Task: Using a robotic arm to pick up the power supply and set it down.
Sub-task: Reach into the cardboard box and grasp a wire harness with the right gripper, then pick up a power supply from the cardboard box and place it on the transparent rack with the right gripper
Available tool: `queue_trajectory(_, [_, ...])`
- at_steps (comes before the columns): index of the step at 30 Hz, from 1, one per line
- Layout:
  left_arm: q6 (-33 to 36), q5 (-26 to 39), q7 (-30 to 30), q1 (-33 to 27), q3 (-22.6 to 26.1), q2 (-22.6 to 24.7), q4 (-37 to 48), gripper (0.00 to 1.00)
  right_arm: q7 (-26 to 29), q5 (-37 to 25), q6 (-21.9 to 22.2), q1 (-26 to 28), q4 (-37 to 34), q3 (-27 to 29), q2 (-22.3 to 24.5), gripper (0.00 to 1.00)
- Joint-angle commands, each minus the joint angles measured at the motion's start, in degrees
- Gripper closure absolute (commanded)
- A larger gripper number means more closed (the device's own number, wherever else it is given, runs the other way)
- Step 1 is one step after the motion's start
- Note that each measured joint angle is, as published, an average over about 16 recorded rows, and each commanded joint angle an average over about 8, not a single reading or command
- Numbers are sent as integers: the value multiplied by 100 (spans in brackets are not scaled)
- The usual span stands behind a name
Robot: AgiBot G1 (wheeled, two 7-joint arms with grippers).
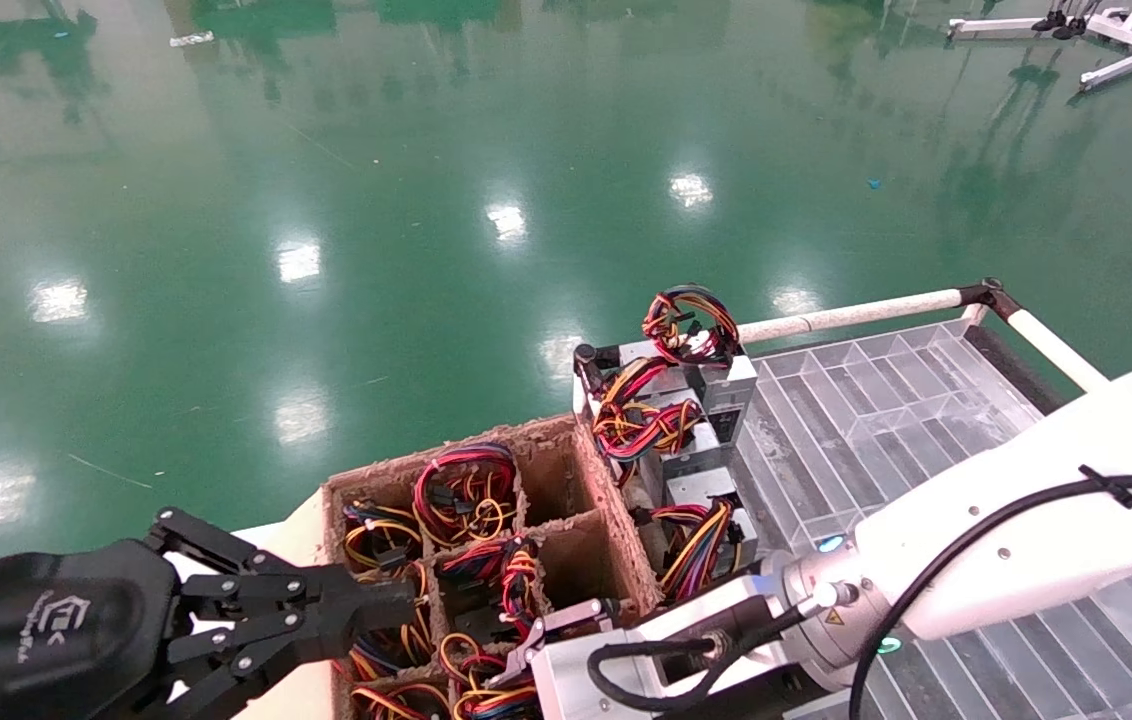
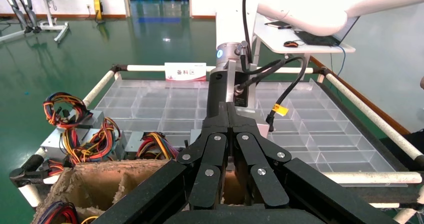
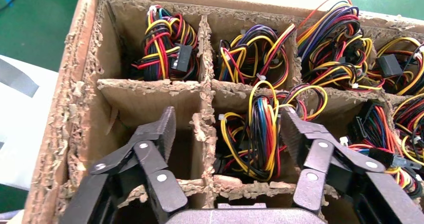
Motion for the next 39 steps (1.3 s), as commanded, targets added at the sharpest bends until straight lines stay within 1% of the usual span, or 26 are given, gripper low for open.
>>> queue_trajectory(1, [0,0,0,0,0,0,0,41,-47,-46,6,28,-57,-37,-51,100])
queue_trajectory(4, [0,0,0,0,0,0,0,4,-89,-138,36,40,-117,-92,-108,100])
queue_trajectory(5, [0,0,0,0,0,0,0,0,-103,-164,45,41,-137,-108,-123,100])
queue_trajectory(13, [0,0,0,0,0,0,0,0,-226,-258,110,39,-298,-157,-175,100])
queue_trajectory(20, [0,0,0,0,1,0,0,0,-275,-222,107,95,-363,-128,-166,100])
queue_trajectory(34, [0,-1,0,0,1,0,0,0,-142,-146,127,45,-238,-95,-116,100])
queue_trajectory(39, [0,-1,0,0,1,0,0,0,1,137,80,31,-287,45,-28,100])
